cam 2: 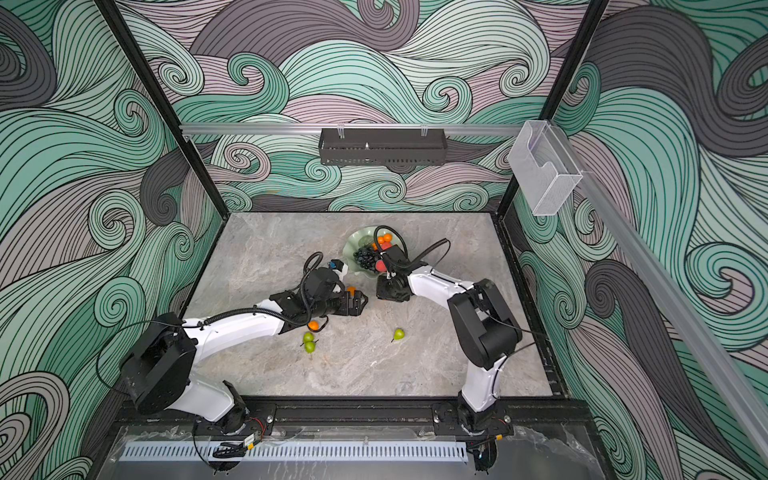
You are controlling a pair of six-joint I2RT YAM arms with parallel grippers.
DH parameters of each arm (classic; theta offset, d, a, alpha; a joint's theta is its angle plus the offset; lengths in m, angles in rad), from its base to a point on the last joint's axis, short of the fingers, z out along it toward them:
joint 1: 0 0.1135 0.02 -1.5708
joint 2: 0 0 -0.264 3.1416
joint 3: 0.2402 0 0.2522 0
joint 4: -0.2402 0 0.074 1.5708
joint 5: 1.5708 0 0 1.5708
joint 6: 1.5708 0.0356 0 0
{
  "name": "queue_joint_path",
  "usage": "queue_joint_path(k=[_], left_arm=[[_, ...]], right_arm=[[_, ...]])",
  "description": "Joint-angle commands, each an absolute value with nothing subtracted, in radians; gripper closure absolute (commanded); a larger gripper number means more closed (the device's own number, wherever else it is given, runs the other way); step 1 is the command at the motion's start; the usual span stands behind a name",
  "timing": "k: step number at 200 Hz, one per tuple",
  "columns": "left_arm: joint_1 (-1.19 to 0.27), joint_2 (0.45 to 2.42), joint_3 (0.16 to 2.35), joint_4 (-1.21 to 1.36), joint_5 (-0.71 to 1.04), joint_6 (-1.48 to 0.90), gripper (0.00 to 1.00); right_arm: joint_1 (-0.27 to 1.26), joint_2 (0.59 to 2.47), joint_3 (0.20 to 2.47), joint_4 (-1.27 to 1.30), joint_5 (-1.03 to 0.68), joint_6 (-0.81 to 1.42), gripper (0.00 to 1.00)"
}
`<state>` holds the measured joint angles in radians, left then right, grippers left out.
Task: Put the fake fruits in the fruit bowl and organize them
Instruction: 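Close the right gripper on the kumquat and lift it, then carry the kumquat over the green bowl and release it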
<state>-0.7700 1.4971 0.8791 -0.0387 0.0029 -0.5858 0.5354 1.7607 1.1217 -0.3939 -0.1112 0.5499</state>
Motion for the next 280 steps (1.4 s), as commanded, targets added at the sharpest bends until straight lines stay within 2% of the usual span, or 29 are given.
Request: queue_joint_path(k=[1, 60, 105, 183, 280], left_arm=[[-0.764, 1.468, 0.948, -0.077, -0.025, -0.558, 0.01], [-0.714, 1.529, 1.07, -0.084, 0.004, -0.542, 0.02], [-0.667, 1.573, 1.148, -0.072, 0.022, -0.535, 0.02], [-0.566, 1.672, 1.245, 0.001, 0.043, -0.525, 0.01], [-0.488, 1.852, 1.406, 0.041, 0.136, -0.511, 0.01]], right_arm=[[0.541, 1.667, 1.083, -0.427, -0.064, 0.529, 0.62], [0.534, 1.56, 1.134, -0.477, -0.011, 0.502, 0.64], [0.498, 1.625, 1.253, -0.488, -0.016, 0.472, 0.65], [0.408, 1.912, 1.604, -0.552, -0.05, 0.424, 0.65], [0.382, 2.315, 2.159, -0.698, -0.02, 0.311, 0.65]])
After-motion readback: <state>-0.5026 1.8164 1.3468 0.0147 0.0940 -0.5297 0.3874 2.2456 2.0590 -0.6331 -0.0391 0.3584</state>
